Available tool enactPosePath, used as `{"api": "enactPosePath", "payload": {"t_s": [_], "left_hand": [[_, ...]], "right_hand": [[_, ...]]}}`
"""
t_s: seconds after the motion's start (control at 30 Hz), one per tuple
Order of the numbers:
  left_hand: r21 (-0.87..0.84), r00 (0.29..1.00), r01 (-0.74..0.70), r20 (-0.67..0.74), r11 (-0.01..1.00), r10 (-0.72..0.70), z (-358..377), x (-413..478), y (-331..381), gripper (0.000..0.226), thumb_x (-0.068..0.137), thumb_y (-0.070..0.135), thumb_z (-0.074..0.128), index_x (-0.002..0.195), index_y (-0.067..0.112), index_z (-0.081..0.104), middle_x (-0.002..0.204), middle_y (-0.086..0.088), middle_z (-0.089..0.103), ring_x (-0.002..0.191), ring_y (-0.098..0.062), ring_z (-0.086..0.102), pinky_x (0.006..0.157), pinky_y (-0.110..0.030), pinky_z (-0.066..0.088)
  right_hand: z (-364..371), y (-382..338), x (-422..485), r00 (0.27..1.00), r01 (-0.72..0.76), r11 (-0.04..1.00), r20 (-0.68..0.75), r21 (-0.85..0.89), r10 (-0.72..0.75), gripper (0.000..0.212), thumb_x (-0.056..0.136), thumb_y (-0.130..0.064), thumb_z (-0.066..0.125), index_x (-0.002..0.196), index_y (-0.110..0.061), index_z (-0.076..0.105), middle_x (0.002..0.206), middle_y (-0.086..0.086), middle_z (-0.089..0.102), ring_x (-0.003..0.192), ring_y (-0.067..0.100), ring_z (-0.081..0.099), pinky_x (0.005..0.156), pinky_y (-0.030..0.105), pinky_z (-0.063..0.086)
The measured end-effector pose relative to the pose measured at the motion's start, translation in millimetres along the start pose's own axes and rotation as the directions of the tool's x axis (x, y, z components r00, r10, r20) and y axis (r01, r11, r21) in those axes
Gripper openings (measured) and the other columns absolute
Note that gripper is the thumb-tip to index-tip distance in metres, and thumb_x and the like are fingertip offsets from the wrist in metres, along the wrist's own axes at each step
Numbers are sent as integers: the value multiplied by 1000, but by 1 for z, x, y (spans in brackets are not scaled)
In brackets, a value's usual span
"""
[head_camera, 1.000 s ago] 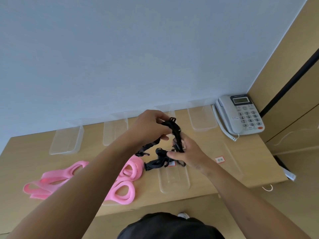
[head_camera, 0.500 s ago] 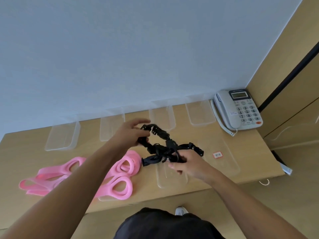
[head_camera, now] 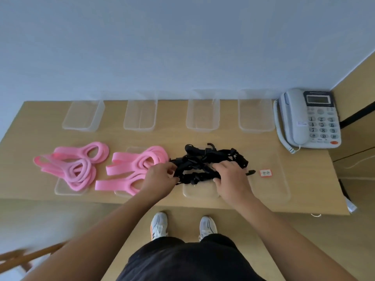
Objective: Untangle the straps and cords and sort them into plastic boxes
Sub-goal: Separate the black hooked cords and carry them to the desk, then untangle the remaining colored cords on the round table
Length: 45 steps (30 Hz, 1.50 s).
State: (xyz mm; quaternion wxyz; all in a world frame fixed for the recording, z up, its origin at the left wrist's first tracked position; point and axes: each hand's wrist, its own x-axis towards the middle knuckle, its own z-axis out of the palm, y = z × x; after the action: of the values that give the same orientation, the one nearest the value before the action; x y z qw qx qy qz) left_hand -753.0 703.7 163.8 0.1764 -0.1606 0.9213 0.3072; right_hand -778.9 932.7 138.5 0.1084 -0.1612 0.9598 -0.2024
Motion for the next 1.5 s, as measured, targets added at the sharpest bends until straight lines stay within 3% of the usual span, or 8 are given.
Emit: {"api": "enactPosePath", "payload": {"t_s": [0.1, 0.3, 0.4, 0.57, 0.83, 1.0, 1.17, 1.5], "left_hand": [[84, 998, -34, -40, 996, 38, 8, -9, 1, 37, 88, 22, 75, 125, 19, 71, 115, -4, 71, 99, -23, 65, 81, -33, 51], [49, 980, -120, -157, 992, 126, -2, -30, -8, 46, 86, 24, 78, 131, 20, 68, 128, -4, 67, 119, -25, 59, 93, -32, 45], [20, 977, -116, -176, 993, 118, -19, -47, -26, 47, 86, 24, 79, 132, 19, 67, 130, -4, 66, 122, -25, 56, 94, -30, 41], [-19, 961, -126, -251, 992, 117, -58, -92, -95, 43, 86, 20, 80, 128, 18, 69, 127, -1, 68, 118, -23, 59, 91, -27, 41], [-76, 898, 130, -414, 989, -150, -119, -216, -275, 57, 91, 37, 74, 143, 23, 57, 142, 0, 59, 131, -23, 53, 107, -31, 40], [-205, 793, 323, -474, 924, -382, -132, -309, -395, 57, 91, 38, 73, 143, 22, 57, 143, -3, 58, 135, -25, 50, 111, -31, 35], [-387, 630, 484, -467, 785, -620, -126, -396, -481, 57, 90, 41, 74, 141, 22, 59, 142, -2, 58, 135, -24, 51, 110, -30, 34], [-678, 284, 590, -332, 437, -899, -121, -482, -587, 53, 93, 38, 72, 142, 23, 58, 142, 1, 58, 134, -21, 50, 110, -29, 36]], "right_hand": [[4, -4, -3, 1000, 19, 995, -10, -101, -20, 42, 83, -25, 77, 122, -18, 67, 111, 1, 68, 106, 28, 57, 86, 39, 47], [1, -24, -11, 957, 104, 994, -275, 33, -91, 47, 71, -13, 87, 115, -4, 71, 104, 9, 71, 101, 33, 64, 89, 44, 55], [3, -57, -12, 936, 196, 980, -306, 43, -174, 44, 75, -16, 84, 116, -3, 71, 105, 9, 71, 102, 31, 63, 90, 43, 55], [28, -136, -15, 921, 346, 937, -207, 47, -330, 46, 75, -20, 84, 115, -5, 69, 105, 10, 70, 100, 34, 62, 89, 45, 53], [118, -313, -43, 807, 572, 820, 156, 32, -569, 63, 89, -44, 66, 145, -22, 47, 139, 0, 53, 131, 24, 43, 112, 38, 34], [182, -430, -67, 666, 707, 703, 257, 85, -701, 62, 91, -43, 65, 147, -25, 47, 139, -6, 53, 129, 16, 42, 111, 32, 35], [235, -537, -99, 500, 807, 576, 367, 130, -784, 63, 91, -42, 66, 148, -23, 46, 142, -4, 52, 134, 17, 40, 113, 31, 32], [347, -709, -122, 144, 919, 324, 570, 226, -809, 66, 90, -41, 66, 149, -23, 43, 139, -5, 52, 132, 16, 39, 111, 29, 33]]}}
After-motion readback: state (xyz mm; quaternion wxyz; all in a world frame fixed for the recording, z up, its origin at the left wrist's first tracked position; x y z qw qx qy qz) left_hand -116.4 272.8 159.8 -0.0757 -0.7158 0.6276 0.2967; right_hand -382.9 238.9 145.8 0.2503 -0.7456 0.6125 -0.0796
